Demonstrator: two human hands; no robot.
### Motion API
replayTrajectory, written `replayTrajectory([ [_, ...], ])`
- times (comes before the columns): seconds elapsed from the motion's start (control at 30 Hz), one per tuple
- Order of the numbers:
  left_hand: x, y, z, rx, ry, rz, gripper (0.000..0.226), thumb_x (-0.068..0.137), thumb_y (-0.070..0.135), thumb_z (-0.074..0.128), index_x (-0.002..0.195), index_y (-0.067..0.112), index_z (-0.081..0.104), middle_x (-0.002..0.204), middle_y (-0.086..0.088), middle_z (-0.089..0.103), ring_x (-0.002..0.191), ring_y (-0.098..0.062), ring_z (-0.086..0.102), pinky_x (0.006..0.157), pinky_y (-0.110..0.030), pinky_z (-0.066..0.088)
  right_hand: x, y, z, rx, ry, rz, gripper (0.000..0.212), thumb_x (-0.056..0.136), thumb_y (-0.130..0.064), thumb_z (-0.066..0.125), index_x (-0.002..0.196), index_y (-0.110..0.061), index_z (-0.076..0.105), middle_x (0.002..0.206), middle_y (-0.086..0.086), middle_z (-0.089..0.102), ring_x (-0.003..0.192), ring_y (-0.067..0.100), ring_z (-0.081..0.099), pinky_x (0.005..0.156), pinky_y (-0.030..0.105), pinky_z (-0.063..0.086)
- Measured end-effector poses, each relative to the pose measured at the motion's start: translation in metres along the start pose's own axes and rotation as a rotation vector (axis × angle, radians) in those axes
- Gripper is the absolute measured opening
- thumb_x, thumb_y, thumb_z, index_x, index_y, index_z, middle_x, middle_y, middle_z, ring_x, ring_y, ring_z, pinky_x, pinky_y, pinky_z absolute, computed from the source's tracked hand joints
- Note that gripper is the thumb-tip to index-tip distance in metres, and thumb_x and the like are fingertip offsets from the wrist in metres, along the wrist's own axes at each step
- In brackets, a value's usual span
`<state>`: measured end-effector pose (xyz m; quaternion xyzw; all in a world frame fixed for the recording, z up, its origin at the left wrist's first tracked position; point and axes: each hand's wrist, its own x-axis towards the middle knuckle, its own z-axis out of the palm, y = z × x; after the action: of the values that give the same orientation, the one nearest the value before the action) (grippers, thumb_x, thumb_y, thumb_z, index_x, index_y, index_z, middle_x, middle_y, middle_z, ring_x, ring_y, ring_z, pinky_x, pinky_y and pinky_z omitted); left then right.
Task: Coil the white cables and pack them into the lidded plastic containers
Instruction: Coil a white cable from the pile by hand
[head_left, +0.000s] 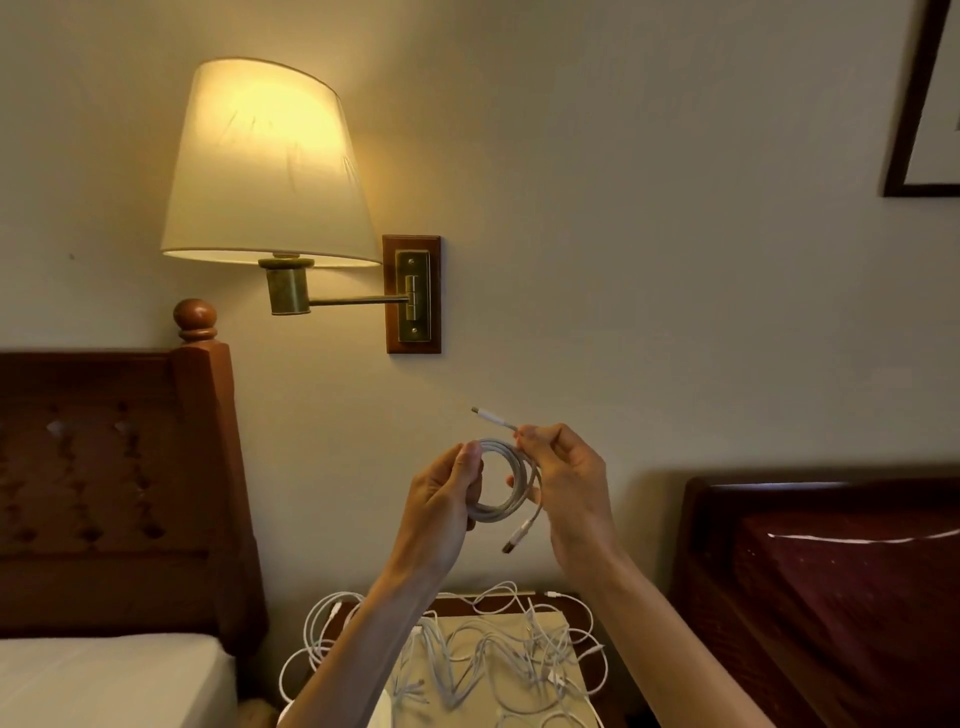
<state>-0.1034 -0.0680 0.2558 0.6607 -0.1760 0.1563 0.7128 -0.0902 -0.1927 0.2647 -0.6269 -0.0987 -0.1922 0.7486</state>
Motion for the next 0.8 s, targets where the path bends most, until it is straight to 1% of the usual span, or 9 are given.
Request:
replayTrajectory([
  [0.1,0.002,0.0,-0.008,0.001,-0.037,0.06,0.036,0.098,0.029,0.041,0.066,0.015,0.046,0.056,0.006,0.034,0.052,-0.009,0.028,0.048,-0.021,0.027,0.005,-0.002,-0.012,-0.147,-0.027,0.037,0.02,0.095,-0.027,0.06,0.082,-0.016,0.07,0.086,0.006,0.07,0.093,0.027,0.065,0.082,0.042,0.058],
  [0.17,0.003,0.001,-0.012,0.01,-0.071,0.105,0.036,0.097,0.03,0.041,0.065,0.014,0.044,0.058,0.005,0.034,0.053,-0.009,0.028,0.05,-0.021,0.027,0.006,-0.003,-0.019,-0.228,-0.089,0.014,0.017,0.095,-0.025,0.06,0.085,-0.018,0.071,0.081,0.002,0.071,0.087,0.024,0.068,0.074,0.031,0.06],
  [0.27,0.002,0.003,-0.012,0.016,-0.101,0.139,0.037,0.096,0.032,0.04,0.064,0.013,0.042,0.059,0.003,0.033,0.054,-0.009,0.028,0.051,-0.018,0.028,0.008,-0.005,-0.024,-0.378,-0.122,-0.11,0.016,0.094,-0.015,0.061,0.085,-0.02,0.073,0.076,0.001,0.071,0.076,0.02,0.068,0.068,0.025,0.06],
  [0.37,0.003,0.005,-0.012,-0.03,-0.093,0.138,0.038,0.098,0.029,0.038,0.062,0.018,0.044,0.058,0.004,0.032,0.053,-0.009,0.027,0.051,-0.018,0.028,0.012,-0.008,-0.026,-0.44,-0.202,-0.153,0.017,0.094,-0.009,0.061,0.088,-0.017,0.076,0.076,-0.001,0.071,0.069,0.008,0.064,0.066,0.017,0.055],
  [0.5,0.005,0.005,-0.015,-0.116,-0.067,0.101,0.043,0.096,0.032,0.039,0.054,0.029,0.048,0.056,0.007,0.03,0.052,-0.009,0.025,0.05,-0.021,0.024,0.012,-0.017,-0.03,-0.436,-0.311,-0.095,0.016,0.094,-0.009,0.06,0.093,-0.009,0.076,0.083,0.003,0.072,0.067,-0.006,0.06,0.061,0.006,0.045],
  [0.57,0.004,0.002,-0.014,-0.137,-0.05,0.084,0.043,0.095,0.032,0.04,0.053,0.028,0.047,0.055,0.008,0.03,0.052,-0.009,0.024,0.05,-0.023,0.023,0.01,-0.021,-0.029,-0.414,-0.337,-0.069,0.017,0.095,-0.009,0.059,0.093,-0.01,0.076,0.084,0.004,0.072,0.069,-0.004,0.06,0.061,0.008,0.045],
  [0.63,0.004,-0.002,-0.012,-0.159,-0.021,0.043,0.043,0.099,0.028,0.04,0.056,0.024,0.047,0.055,0.006,0.03,0.052,-0.01,0.024,0.052,-0.026,0.022,0.01,-0.02,-0.026,-0.384,-0.37,-0.009,0.019,0.096,-0.012,0.058,0.093,-0.015,0.077,0.084,0.002,0.072,0.075,0.005,0.058,0.065,0.018,0.044],
  [0.73,0.004,-0.004,-0.01,-0.181,0.022,0.001,0.04,0.103,0.017,0.038,0.063,0.018,0.046,0.055,0.006,0.031,0.053,-0.01,0.025,0.055,-0.031,0.02,0.01,-0.02,-0.02,-0.29,-0.392,0.105,0.025,0.099,-0.014,0.053,0.093,-0.015,0.077,0.083,0.001,0.069,0.085,0.021,0.053,0.078,0.038,0.045],
  [0.8,0.005,-0.004,-0.009,-0.16,0.045,-0.008,0.043,0.102,0.016,0.04,0.061,0.021,0.051,0.055,0.005,0.034,0.054,-0.01,0.028,0.055,-0.03,0.023,0.007,-0.02,-0.014,-0.222,-0.388,0.171,0.03,0.102,-0.018,0.047,0.095,-0.014,0.077,0.088,0.001,0.07,0.094,0.025,0.057,0.093,0.046,0.047],
])
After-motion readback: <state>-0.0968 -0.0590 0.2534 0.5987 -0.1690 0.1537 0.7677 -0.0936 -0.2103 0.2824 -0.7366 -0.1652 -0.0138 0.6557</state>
